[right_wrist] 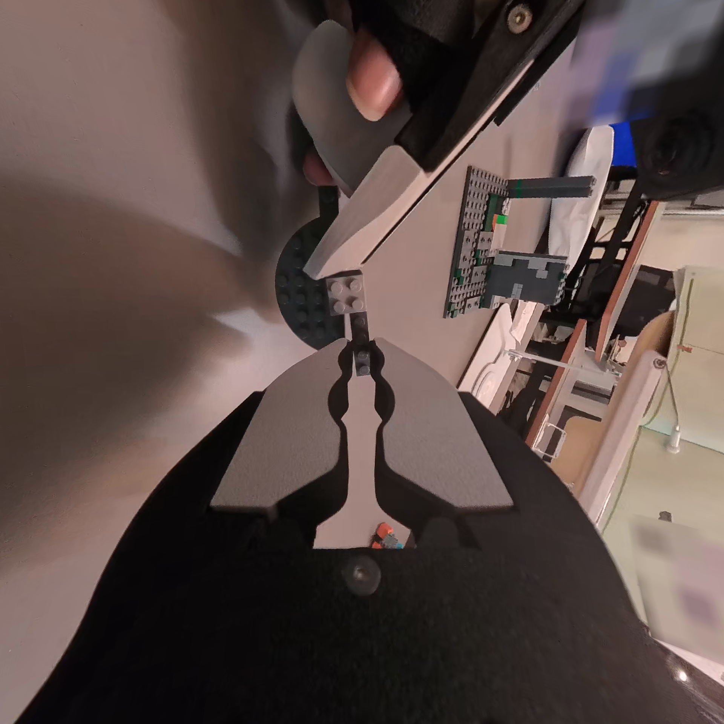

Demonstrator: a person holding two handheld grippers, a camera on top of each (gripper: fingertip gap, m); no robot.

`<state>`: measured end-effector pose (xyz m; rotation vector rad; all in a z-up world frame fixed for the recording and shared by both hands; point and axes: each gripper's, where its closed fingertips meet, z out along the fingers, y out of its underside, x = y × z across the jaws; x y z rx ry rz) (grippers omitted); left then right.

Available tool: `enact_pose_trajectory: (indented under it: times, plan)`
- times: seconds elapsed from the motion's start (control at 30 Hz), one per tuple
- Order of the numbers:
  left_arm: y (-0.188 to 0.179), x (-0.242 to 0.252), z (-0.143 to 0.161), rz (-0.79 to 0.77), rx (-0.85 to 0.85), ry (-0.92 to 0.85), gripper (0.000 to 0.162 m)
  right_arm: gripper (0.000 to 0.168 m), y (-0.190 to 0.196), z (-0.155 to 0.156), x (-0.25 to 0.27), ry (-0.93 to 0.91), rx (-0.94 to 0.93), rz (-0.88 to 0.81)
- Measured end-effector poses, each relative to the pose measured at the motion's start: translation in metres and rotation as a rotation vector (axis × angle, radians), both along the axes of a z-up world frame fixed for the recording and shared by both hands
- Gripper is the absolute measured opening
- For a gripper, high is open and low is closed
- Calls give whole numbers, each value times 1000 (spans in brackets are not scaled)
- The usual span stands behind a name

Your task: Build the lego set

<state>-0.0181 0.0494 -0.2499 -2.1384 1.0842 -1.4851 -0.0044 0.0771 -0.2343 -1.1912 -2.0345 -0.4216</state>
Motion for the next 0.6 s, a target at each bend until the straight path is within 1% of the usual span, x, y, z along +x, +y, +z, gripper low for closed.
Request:
enact_pose_trajectory:
  times: [0.6]
  plan:
    - [1, 1, -1, 12, 2, 4, 16, 8, 1, -8, 4, 2, 53, -140]
